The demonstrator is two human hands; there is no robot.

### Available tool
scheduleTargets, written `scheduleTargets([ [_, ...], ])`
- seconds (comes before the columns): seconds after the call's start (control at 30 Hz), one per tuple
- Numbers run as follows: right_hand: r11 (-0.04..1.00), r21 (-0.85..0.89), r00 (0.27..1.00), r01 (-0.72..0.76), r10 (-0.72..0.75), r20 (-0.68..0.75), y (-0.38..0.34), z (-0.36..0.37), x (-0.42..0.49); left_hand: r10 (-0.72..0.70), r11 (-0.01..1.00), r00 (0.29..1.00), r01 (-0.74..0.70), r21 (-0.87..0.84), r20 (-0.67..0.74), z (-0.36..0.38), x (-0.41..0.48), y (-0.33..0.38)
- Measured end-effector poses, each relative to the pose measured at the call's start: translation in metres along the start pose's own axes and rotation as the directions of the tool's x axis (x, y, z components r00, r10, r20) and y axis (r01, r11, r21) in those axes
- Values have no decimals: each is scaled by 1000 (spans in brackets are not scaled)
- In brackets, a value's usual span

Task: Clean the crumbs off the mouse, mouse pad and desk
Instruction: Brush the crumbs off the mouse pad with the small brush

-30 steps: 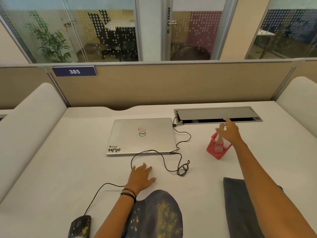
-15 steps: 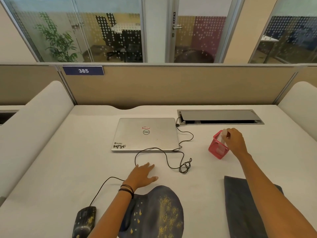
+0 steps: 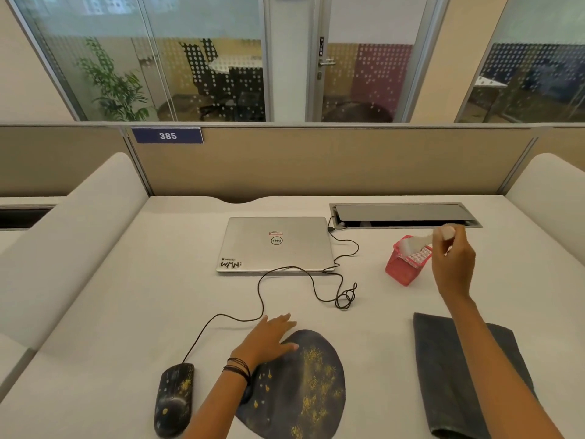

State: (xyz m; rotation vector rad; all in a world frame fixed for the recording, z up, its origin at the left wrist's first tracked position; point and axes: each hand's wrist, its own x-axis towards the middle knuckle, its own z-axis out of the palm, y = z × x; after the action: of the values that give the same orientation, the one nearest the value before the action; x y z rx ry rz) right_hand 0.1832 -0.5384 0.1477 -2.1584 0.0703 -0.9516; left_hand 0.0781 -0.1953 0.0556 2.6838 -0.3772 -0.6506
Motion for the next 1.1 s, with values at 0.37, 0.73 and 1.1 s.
scheduleTargets([
  [0.37,938,226,848,-262,112,517,-42,9,-107,6,982,999,-14,186,46,24,-13,1],
  [0.73,988,4,588,-154,88,804,-59,35,-148,-24,958,999,10,286,47,28,-14,9],
  [1.1,998,-12,488,62,-20,873,-80,50,-140,-37,954,999,26,298,30,28,-14,11],
])
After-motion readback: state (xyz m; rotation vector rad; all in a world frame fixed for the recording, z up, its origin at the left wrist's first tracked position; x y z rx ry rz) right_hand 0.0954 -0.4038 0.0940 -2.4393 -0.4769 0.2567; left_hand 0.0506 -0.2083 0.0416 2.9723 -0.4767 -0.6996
